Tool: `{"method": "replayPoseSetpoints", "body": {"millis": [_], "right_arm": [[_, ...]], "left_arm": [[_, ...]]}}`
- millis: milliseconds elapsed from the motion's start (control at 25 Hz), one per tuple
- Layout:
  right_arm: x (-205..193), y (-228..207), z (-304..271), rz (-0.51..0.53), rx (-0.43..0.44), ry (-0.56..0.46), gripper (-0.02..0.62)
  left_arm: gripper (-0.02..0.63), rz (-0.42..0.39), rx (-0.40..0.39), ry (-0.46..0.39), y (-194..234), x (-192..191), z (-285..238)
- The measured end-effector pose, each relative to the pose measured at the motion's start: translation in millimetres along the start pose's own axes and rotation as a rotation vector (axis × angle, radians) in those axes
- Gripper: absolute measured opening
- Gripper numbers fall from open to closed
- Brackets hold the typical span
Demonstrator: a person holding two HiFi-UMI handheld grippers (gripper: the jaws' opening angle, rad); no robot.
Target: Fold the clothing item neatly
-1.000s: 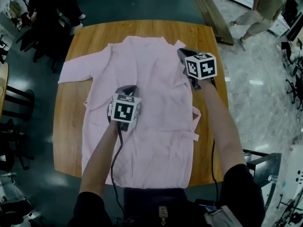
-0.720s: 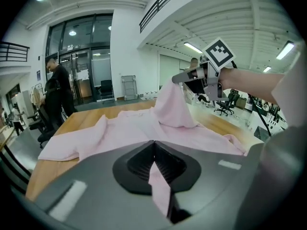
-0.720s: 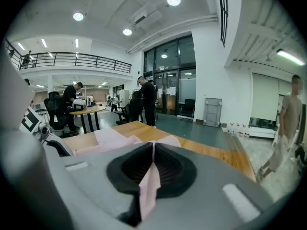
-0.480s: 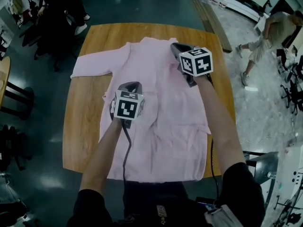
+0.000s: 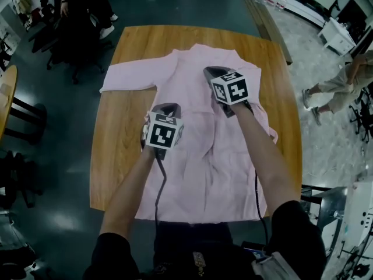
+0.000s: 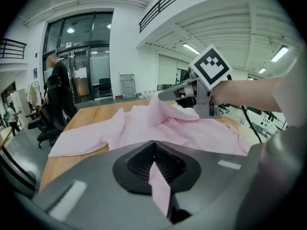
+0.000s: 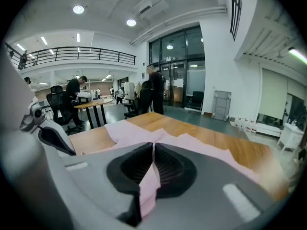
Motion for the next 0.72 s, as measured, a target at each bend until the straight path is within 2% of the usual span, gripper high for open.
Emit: {"method": "replayPoseSetpoints", "body": {"millis": [280, 480, 520, 640, 720], "right_arm": [[-43.2, 57.1, -36.3, -0.009, 0.149, 0.136, 0.017], [-63.0, 86.1, -46.2, 0.016, 0.258, 0.213, 0.020], [-66.9, 91.9, -47.8, 0.026, 0.288, 0.225, 0.037], [-74.7, 104.4, -49.3, 0.054, 0.357, 0.234, 0.078], [-75.7, 106.2, -44.3, 0.058, 0.376, 0.215, 0.081]], "left_arm": [[0.008, 0.007, -0.008, 0.041, 12.0, -17.9, -0.9], [0.008, 0.003, 0.010, 0.017, 16.4, -15.3, 0.4], [0.008, 0.002, 0.014, 0.010, 17.9, -12.9, 0.1], [0.008, -0.001, 0.027, -0.001, 23.6, -1.5, -4.9], [0.008, -0.017, 0.025, -0.012, 25.1, 11.4, -12.2]]}}
Point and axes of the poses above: the fingertips, and each gripper's own axes: z backward along the fingers, y to its left, x out of its top, the point moved 9 cm from there along z, backward along the fingers, and after that the axes turned 13 degrees about z, right-handed, at the moved point
